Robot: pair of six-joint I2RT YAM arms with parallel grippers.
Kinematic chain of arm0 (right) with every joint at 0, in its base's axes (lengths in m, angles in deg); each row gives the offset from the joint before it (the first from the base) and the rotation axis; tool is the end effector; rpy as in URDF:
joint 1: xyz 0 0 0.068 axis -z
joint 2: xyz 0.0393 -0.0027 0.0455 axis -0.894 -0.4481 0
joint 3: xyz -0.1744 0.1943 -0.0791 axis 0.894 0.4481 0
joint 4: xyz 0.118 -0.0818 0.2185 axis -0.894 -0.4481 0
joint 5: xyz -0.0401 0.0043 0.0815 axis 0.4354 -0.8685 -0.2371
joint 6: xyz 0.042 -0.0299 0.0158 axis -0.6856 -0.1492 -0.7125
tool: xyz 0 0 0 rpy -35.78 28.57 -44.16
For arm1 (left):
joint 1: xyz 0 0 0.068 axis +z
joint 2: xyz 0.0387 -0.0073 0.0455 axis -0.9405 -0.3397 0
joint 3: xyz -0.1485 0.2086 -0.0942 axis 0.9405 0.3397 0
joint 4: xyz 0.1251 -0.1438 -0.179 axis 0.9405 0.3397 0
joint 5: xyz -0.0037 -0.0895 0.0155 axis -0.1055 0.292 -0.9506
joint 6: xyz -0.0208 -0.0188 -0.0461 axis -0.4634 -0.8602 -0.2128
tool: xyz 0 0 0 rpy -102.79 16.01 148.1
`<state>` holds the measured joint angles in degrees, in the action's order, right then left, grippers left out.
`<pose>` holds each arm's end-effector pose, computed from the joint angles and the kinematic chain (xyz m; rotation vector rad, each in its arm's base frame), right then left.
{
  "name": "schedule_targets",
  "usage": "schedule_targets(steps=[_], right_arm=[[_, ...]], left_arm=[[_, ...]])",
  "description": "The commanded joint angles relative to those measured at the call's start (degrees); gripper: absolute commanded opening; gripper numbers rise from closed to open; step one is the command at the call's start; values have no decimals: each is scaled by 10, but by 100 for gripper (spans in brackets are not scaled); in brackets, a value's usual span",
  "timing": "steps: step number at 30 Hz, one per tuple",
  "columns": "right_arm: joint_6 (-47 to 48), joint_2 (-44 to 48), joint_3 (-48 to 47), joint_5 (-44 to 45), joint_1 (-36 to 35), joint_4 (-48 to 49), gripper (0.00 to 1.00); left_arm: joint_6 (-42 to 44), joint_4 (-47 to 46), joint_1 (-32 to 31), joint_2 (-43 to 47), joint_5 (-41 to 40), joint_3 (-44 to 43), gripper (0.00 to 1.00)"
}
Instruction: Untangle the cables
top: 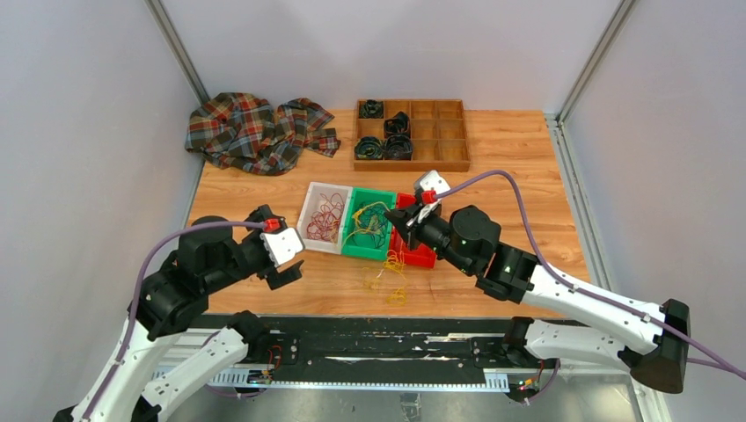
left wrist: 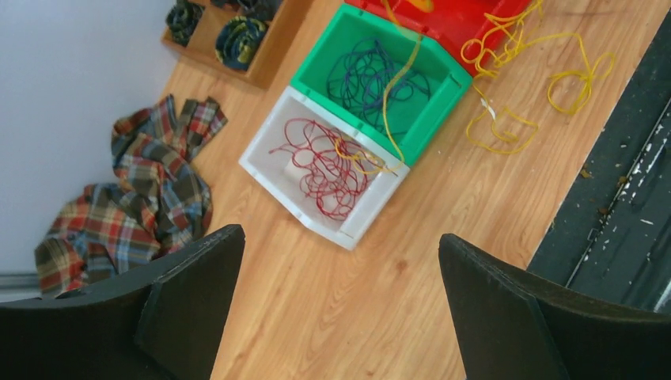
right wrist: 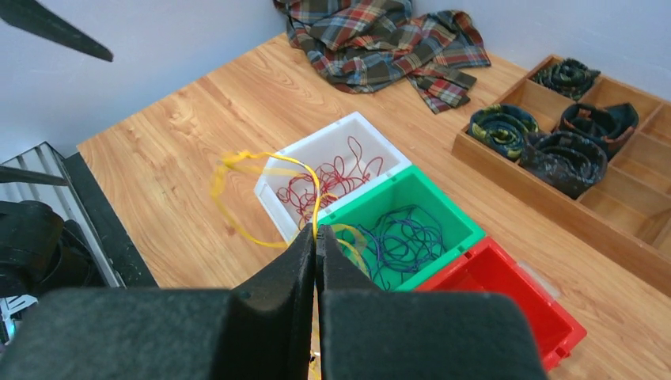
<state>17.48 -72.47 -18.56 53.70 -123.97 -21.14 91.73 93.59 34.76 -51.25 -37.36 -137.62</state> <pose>0.1181 0.1957 0.3591 -0.5965 1.4858 0.7637 0.0625 -0.0514 0.3662 1.1945 1.6195 -0.2076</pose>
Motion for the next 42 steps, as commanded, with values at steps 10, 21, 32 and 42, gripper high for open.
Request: schedule_targets(steps=[10, 21, 32, 42], right_arm=[[34, -23, -42, -32, -48, 33, 1], [14, -25, -47, -97, -52, 38, 1], [8, -23, -44, -115, -54, 41, 1], [6, -18, -39, -133, -54, 34, 1]], left_arm=[[-69, -130, 2, -99, 191, -66, 85], [13, -85, 2, -151, 313, -89, 55], [34, -105, 2, -133, 299, -64, 18], [42, -95, 2, -111, 305, -72, 1]])
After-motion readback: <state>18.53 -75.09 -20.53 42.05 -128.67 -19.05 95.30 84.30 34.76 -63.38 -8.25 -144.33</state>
